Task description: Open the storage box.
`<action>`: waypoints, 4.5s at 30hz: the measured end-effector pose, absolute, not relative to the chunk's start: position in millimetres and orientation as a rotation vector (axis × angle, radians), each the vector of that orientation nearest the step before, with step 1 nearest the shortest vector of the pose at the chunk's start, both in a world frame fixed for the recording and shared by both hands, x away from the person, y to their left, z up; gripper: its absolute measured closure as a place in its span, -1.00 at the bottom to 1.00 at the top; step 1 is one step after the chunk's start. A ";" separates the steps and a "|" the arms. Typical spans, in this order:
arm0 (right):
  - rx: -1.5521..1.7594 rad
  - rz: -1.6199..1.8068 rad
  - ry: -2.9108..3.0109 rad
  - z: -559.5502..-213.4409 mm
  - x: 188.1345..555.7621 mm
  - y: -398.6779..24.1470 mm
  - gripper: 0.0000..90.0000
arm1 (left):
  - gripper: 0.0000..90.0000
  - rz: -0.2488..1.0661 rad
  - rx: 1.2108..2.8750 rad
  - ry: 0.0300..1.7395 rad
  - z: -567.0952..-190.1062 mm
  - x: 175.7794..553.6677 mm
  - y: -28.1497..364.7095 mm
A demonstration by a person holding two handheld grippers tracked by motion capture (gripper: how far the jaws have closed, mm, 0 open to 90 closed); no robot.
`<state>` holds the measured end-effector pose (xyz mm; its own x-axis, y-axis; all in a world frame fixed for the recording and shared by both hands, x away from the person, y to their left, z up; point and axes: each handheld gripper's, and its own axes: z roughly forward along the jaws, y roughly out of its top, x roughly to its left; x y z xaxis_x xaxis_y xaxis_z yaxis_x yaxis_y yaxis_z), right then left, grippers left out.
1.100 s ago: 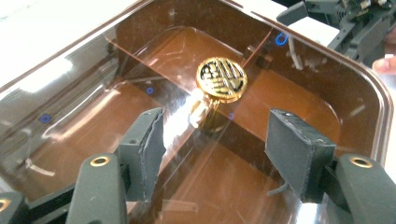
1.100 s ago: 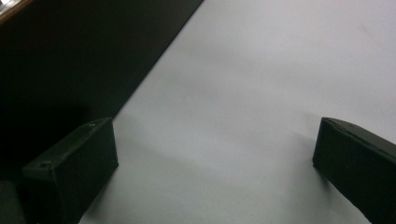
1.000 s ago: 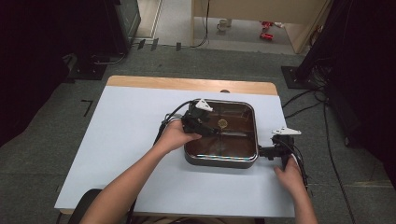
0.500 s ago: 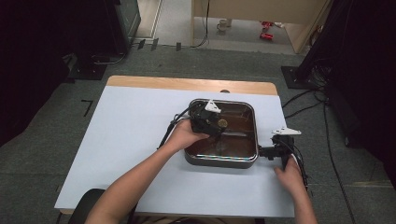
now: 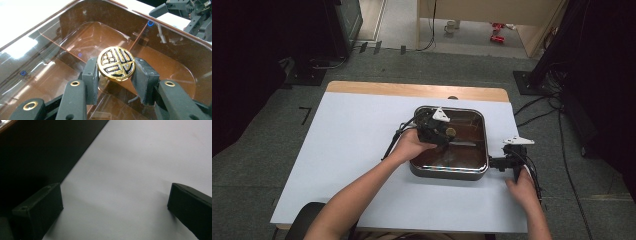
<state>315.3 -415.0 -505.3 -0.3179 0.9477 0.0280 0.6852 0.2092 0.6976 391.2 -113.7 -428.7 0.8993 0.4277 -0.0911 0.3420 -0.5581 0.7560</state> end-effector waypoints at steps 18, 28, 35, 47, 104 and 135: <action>1.516 0.872 2.081 -505.3 315.2 -414.8 -1.00 | 0.31 0.079 2.119 0.518 -383.3 376.5 -98.1; 1.518 0.873 2.079 -505.3 315.4 -415.0 -1.00 | 0.31 0.051 2.103 0.519 -357.4 364.3 -73.0; 1.522 0.875 2.081 -505.2 315.5 -415.0 -1.00 | 0.31 0.098 2.103 0.556 -348.6 360.4 -43.7; 1.515 0.873 2.083 -505.3 315.6 -415.3 -1.00 | 0.32 0.169 2.058 0.681 -340.4 366.5 15.9; 1.519 0.874 2.083 -505.3 315.8 -415.3 -1.00 | 0.31 0.341 1.963 1.342 -456.6 442.8 177.1; 1.519 0.874 2.083 -505.3 315.7 -415.3 -1.00 | 0.01 0.386 1.981 1.317 -451.3 439.6 166.1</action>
